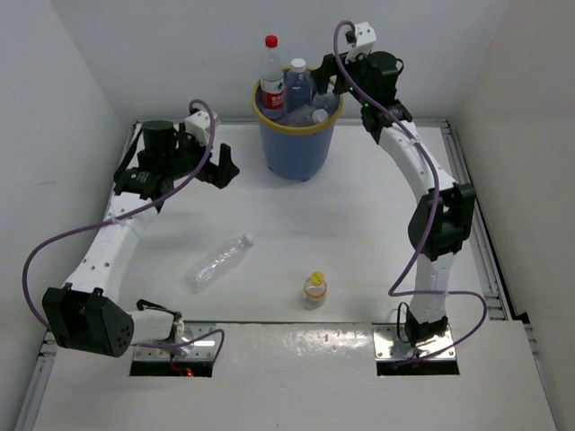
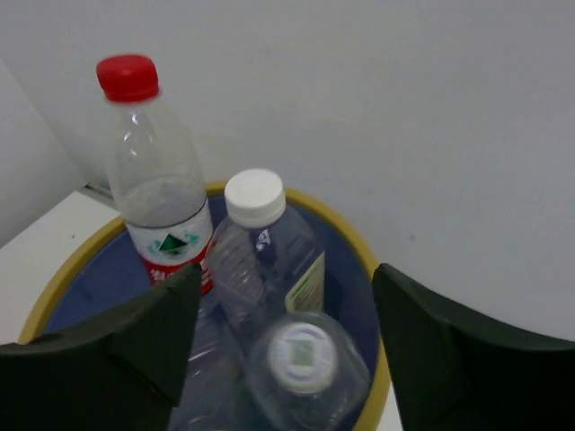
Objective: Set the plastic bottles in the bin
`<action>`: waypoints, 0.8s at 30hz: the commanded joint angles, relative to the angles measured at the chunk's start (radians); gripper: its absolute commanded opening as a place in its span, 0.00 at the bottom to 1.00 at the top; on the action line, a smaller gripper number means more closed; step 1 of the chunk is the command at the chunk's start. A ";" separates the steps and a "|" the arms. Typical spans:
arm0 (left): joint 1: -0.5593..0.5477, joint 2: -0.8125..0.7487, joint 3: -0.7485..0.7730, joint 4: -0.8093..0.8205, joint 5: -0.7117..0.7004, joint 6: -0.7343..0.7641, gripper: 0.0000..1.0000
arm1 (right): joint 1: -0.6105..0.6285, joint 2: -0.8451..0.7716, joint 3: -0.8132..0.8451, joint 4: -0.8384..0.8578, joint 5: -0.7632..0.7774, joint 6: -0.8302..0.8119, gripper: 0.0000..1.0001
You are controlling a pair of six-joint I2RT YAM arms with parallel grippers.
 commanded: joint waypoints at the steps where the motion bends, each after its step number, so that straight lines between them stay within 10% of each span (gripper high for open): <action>1: -0.059 0.037 0.006 -0.191 -0.102 0.139 1.00 | 0.002 -0.004 0.003 -0.041 0.015 0.008 0.81; 24: -0.435 0.491 0.030 -0.484 -0.443 0.204 0.97 | -0.170 -0.652 -0.586 -0.065 -0.174 0.071 0.86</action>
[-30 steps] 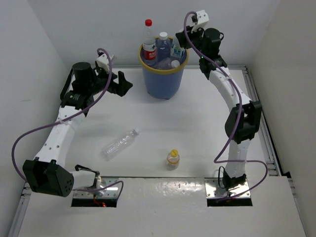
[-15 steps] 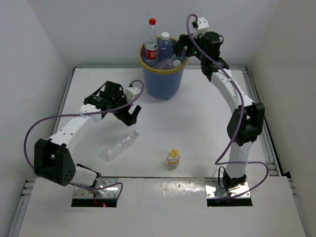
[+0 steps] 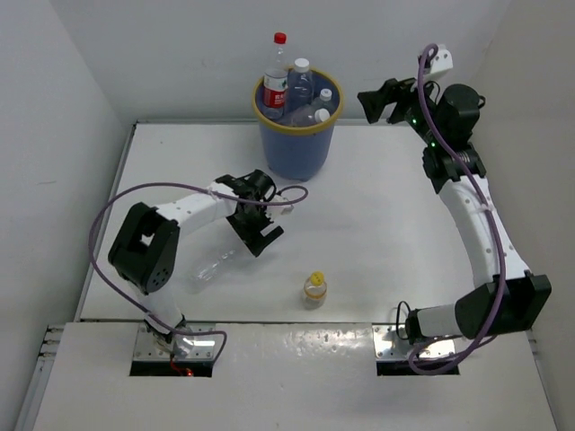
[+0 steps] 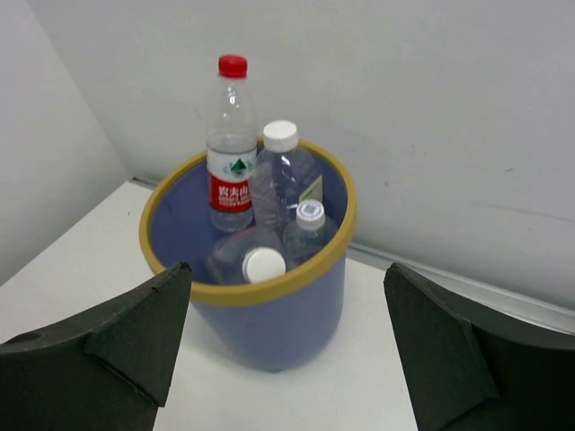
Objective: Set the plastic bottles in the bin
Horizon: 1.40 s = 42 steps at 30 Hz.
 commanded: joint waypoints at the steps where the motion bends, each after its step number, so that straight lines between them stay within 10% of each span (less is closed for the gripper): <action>1: -0.020 0.060 0.080 -0.046 -0.088 -0.025 0.95 | -0.029 -0.042 -0.073 -0.015 -0.043 -0.010 0.86; 17: -0.020 0.234 0.239 -0.218 -0.137 -0.014 0.59 | -0.056 -0.099 -0.156 -0.018 -0.051 -0.016 0.84; 29: 0.013 0.286 0.279 -0.260 -0.047 -0.023 0.57 | -0.063 -0.122 -0.164 -0.023 -0.061 -0.022 0.84; 42: 0.032 0.248 0.522 -0.342 0.099 -0.013 0.05 | -0.063 -0.132 -0.159 -0.030 -0.069 -0.034 0.83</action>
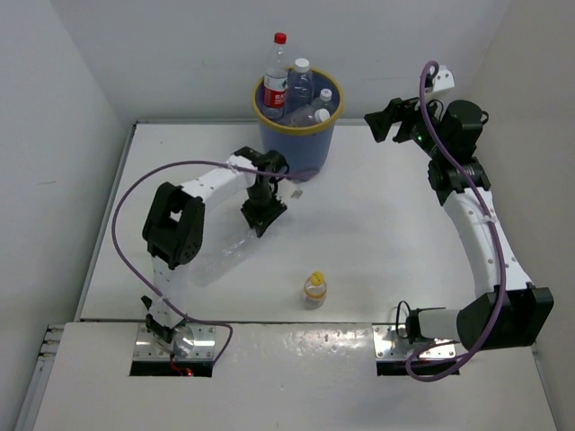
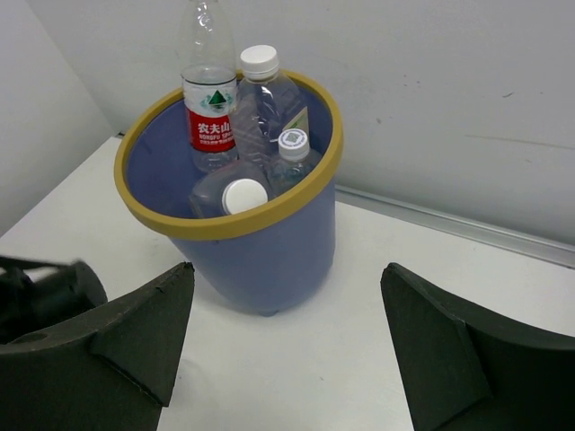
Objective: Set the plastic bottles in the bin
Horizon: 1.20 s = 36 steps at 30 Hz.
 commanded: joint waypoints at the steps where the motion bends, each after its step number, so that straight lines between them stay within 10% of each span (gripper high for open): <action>1: 0.030 -0.069 0.223 -0.055 0.102 0.013 0.00 | -0.005 -0.038 -0.009 0.032 -0.013 -0.021 0.83; 8: 0.179 -0.242 0.649 0.084 0.381 -0.009 0.00 | -0.005 -0.049 -0.035 0.024 -0.027 -0.038 0.83; 16: 0.299 -0.658 0.189 1.017 0.317 -0.272 0.00 | -0.002 -0.035 -0.040 0.018 -0.039 -0.043 0.82; 36: 0.311 -0.260 0.394 1.241 0.324 -0.355 0.00 | -0.005 -0.030 -0.110 -0.008 -0.027 -0.089 0.82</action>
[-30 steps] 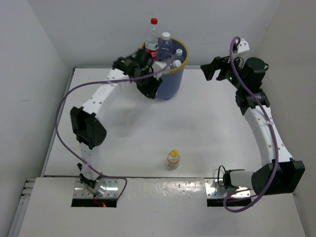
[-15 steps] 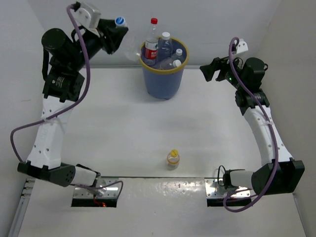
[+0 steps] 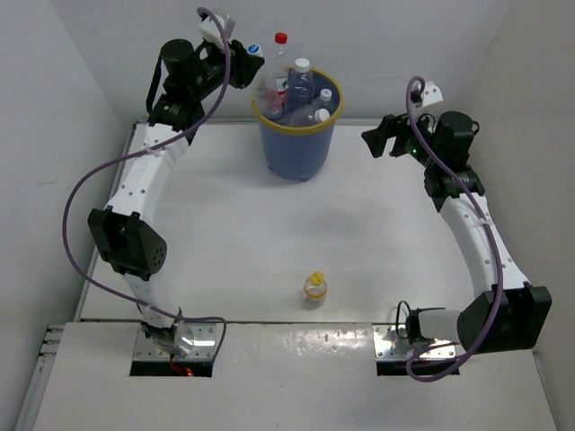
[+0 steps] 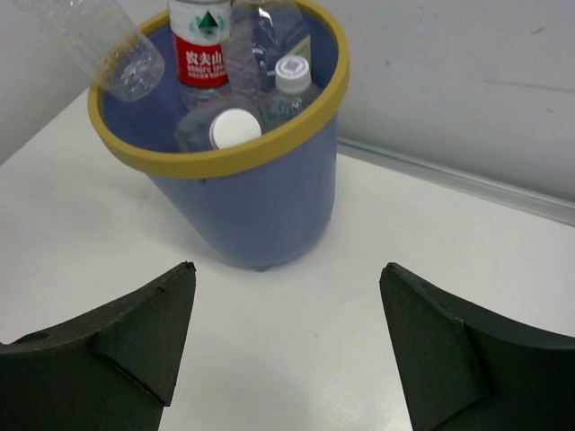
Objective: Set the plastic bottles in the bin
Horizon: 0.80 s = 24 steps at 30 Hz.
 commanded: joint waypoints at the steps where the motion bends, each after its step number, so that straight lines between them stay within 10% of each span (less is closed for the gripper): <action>1: 0.006 -0.011 0.002 0.117 0.001 0.013 0.00 | -0.005 -0.016 -0.028 0.009 -0.003 -0.032 0.82; 24: -0.117 0.009 -0.332 -0.111 -0.067 0.288 0.00 | -0.003 -0.049 -0.055 -0.211 -0.269 -0.098 0.83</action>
